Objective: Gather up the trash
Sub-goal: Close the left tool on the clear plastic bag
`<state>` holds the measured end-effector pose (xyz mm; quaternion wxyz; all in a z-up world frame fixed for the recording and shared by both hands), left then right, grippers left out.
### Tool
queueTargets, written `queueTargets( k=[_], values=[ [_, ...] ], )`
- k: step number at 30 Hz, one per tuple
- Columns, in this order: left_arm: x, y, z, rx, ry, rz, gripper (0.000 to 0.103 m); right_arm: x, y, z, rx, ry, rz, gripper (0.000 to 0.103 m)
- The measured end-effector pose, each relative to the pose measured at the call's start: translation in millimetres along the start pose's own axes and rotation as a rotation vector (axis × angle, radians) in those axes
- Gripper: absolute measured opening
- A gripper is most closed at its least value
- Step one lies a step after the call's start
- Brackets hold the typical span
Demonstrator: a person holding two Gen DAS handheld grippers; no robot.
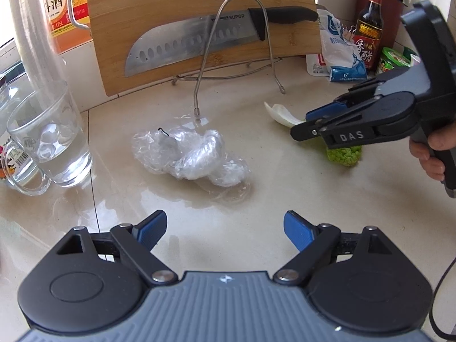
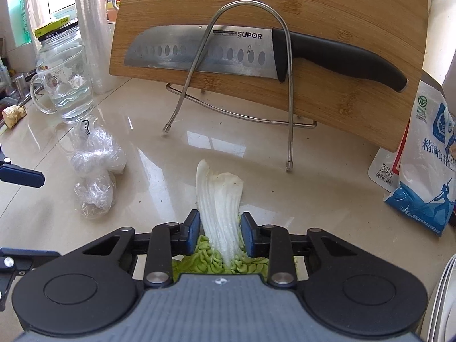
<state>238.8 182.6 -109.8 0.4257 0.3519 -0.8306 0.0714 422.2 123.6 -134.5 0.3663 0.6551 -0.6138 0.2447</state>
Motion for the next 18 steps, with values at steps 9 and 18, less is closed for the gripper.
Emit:
queueTargets(
  k=[9, 18],
  values=[
    [-34, 8, -22, 0.158, 0.036, 0.023, 0.088, 16, 13, 8, 0.02, -0.014, 0.012, 0.035],
    [-52, 14, -40, 0.278, 0.03, 0.025, 0.058, 20, 14, 14, 0.01, -0.025, 0.035, 0.036]
  ],
)
Point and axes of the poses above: each gripper's, at about its wrist camera, not at the fingertips, and x roughly against the way its jaws point, y to its left, z to its underside, the point moved 1 cm from there along -x, roughly the way its jaws point, and after that the axes turned 14 degrees about -z, right-handed, at the moved point
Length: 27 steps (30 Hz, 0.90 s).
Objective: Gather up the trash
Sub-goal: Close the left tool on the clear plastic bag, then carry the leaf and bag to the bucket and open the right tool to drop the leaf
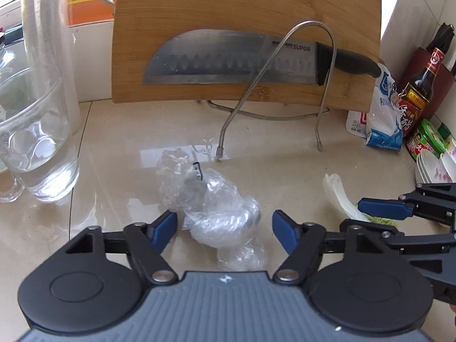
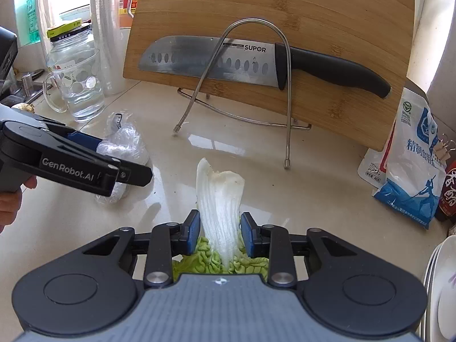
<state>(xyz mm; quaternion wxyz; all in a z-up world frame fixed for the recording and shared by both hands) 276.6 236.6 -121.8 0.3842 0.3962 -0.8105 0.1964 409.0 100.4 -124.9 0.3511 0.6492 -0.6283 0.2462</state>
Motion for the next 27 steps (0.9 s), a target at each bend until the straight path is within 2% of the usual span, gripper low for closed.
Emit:
queueTargets(
  k=[1, 10, 19, 27],
  values=[
    [0, 0, -1, -0.002, -0.006, -0.004, 0.055, 1, 0, 1, -0.002, 0.0, 0.003, 0.035],
    [12, 2, 3, -0.067, -0.004, 0.023, 0.053, 20, 4, 10, -0.022, -0.009, 0.027, 0.036],
    [56, -3, 23, -0.25, -0.015, 0.078, 0.053, 58, 29, 32, -0.052, -0.017, 0.03, 0.036],
    [96, -21, 56, -0.416, -0.001, 0.163, 0.053, 94, 59, 70, -0.117, -0.015, 0.059, 0.036]
  ],
)
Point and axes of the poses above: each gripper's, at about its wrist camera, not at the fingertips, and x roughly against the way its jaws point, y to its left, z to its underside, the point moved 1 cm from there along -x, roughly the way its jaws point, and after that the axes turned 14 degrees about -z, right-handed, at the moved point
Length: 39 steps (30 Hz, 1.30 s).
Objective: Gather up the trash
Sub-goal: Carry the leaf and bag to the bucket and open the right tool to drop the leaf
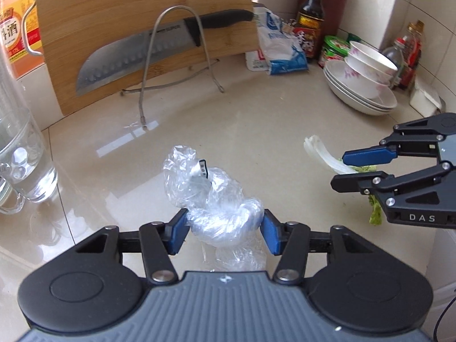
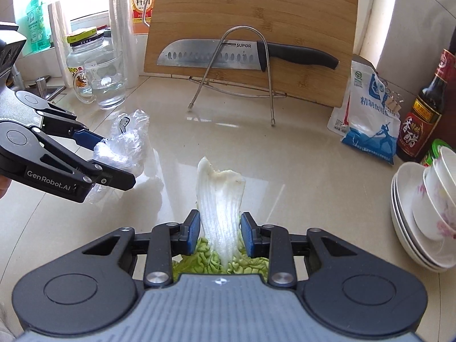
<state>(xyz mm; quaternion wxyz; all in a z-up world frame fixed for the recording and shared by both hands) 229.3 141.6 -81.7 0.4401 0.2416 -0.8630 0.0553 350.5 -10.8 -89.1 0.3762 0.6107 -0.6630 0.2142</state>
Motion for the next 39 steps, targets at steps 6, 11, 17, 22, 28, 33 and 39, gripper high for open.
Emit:
queueTargets(
  k=[6, 11, 17, 22, 28, 33, 39],
  values=[
    [23, -31, 14, -0.122, 0.009, 0.08, 0.053, 27, 18, 36, -0.076, -0.011, 0.034, 0.036],
    [37, -58, 28, -0.212, 0.018, 0.143, 0.053, 48, 30, 60, -0.128, -0.024, 0.072, 0.036],
    [53, -93, 39, -0.317, 0.005, 0.212, 0.053, 80, 38, 91, -0.202, -0.054, 0.133, 0.036],
    [67, -128, 44, -0.398, -0.013, 0.277, 0.053, 109, 40, 122, -0.287, -0.081, 0.202, 0.036],
    [81, -174, 48, -0.488, -0.03, 0.361, 0.053, 146, 44, 174, -0.415, -0.103, 0.305, 0.036],
    [92, -209, 56, -0.55, -0.036, 0.416, 0.053, 154, 37, 232, -0.545, -0.076, 0.378, 0.036],
    [104, -244, 69, -0.604, -0.033, 0.457, 0.053, 132, 21, 300, -0.691, -0.011, 0.43, 0.037]
  ],
)
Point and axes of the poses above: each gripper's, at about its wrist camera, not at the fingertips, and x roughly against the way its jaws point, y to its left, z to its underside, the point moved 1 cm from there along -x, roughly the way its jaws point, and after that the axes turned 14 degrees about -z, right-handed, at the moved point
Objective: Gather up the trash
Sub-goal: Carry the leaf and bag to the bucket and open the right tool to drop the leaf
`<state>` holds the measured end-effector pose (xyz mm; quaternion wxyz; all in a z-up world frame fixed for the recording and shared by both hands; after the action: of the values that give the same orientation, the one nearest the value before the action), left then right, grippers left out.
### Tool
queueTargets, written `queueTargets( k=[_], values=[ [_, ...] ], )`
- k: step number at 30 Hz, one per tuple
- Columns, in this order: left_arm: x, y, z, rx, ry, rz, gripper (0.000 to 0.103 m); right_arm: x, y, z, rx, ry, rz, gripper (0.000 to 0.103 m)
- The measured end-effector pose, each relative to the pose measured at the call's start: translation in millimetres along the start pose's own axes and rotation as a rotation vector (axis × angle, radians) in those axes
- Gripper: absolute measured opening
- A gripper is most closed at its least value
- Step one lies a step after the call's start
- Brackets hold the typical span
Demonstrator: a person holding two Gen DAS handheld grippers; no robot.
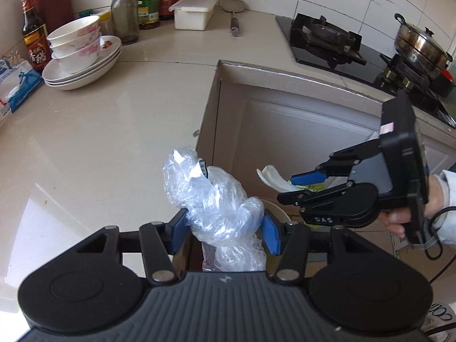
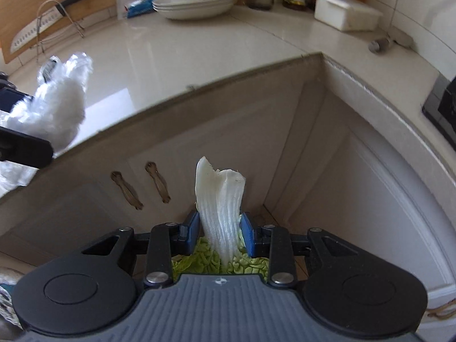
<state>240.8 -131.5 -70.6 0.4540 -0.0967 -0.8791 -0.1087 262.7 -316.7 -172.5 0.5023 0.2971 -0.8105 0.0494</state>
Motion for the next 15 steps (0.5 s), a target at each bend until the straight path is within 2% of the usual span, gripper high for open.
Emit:
queueTargets(
  k=[4, 15],
  values=[
    [-5, -17, -1, -0.023, 0.011, 0.011, 0.053, -17, -16, 16, -0.041, 0.024, 0.018, 0.037],
    [-16, -52, 0, -0.041, 0.031, 0.007, 0.053, -64, -59, 44, -0.167, 0.019, 0.012, 0.037]
  ],
)
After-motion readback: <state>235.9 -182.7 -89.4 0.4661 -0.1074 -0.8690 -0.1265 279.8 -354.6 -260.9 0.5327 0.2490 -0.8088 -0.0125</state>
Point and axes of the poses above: each gripper's, at about its wrist camera, not at the fingertips, and x roughly against the way its jaws point, y to its left, z to its underside, the point moved 1 cm from there along -x, roughly the way its jaws point, and after that the axes turned 14 degrees about -z, right-handed, at the moved point
